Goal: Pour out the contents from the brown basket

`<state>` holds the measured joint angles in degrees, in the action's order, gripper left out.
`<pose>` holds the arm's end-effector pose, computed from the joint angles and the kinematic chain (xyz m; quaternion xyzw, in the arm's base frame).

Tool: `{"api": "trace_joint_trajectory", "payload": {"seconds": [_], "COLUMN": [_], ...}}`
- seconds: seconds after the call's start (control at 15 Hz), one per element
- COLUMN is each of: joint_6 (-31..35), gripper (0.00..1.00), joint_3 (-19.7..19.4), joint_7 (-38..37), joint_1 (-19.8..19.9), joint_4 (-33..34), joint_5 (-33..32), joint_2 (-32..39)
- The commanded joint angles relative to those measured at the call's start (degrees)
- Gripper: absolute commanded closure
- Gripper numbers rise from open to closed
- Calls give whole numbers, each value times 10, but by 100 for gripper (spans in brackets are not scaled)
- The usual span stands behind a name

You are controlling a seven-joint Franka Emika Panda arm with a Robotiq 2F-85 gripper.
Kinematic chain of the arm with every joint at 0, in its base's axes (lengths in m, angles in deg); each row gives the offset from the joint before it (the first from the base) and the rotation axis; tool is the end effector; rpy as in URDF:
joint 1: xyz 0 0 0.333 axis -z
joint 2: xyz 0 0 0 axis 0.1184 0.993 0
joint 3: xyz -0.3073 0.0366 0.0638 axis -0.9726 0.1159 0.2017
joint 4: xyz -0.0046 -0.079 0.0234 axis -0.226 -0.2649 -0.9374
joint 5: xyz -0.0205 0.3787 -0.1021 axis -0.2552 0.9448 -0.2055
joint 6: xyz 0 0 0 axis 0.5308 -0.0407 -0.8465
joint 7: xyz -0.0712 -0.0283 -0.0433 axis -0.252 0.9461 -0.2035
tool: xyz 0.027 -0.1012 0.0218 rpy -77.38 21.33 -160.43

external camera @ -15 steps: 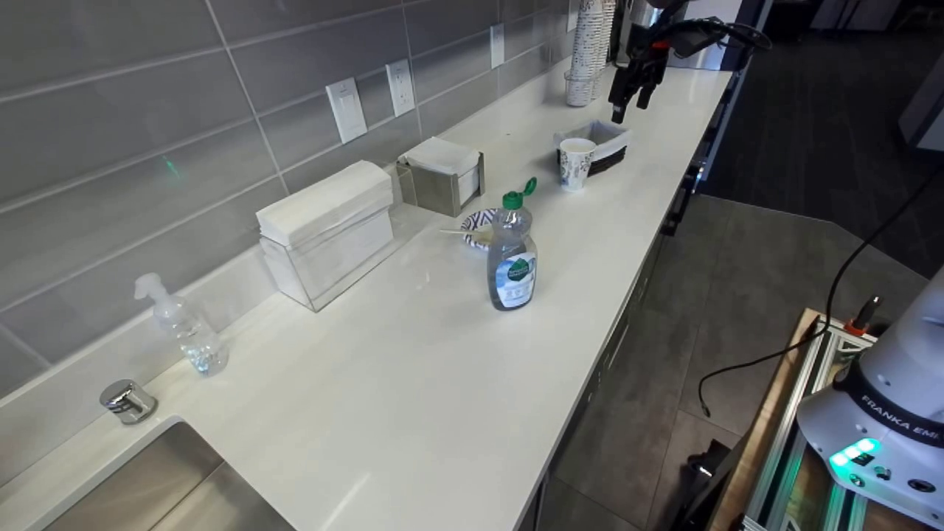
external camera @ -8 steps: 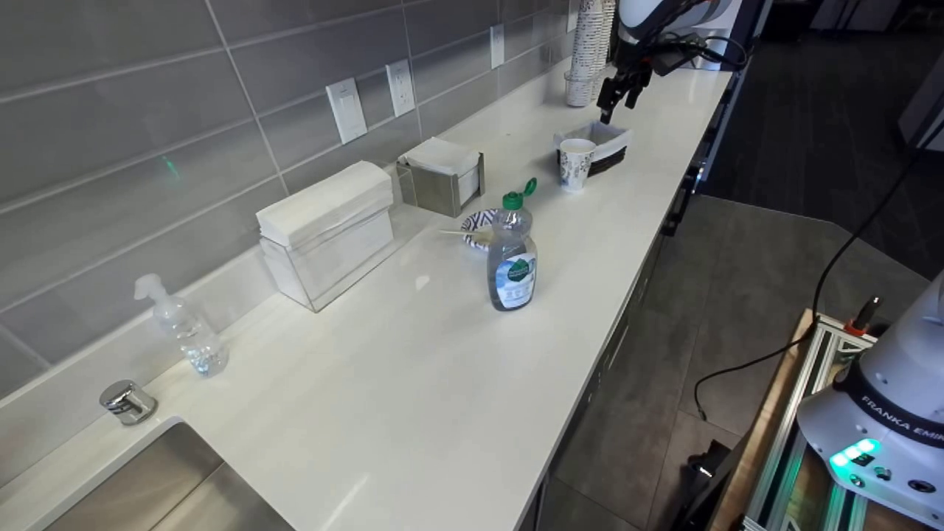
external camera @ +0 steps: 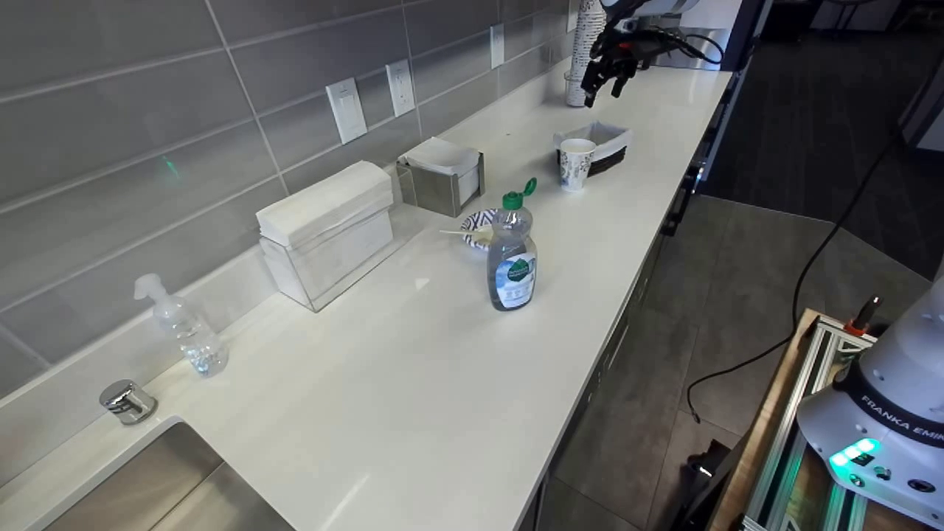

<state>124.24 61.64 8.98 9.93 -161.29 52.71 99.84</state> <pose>0.6180 -0.3068 0.4552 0.9870 -0.1071 0.1141 0.0370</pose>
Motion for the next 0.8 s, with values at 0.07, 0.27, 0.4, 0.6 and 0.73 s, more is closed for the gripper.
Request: {"api": "trace_joint_trajectory", "payload": {"seconds": [0.07, 0.27, 0.4, 0.6, 0.73], "joint_6": [-124, -165, -135, -139, -140], "gripper": [0, 0, 0, 0, 0], "joint_3": [-1, 8, 3, 10, 11], "joint_7": [-121, -196, -172, -189, -192], "joint_1": [19, 33, 23, 30, 30], "joint_4": [163, 225, 175, 210, 216], "joint_5": [6, 35, 23, 39, 40], "joint_2": [110, 150, 120, 145, 149]}}
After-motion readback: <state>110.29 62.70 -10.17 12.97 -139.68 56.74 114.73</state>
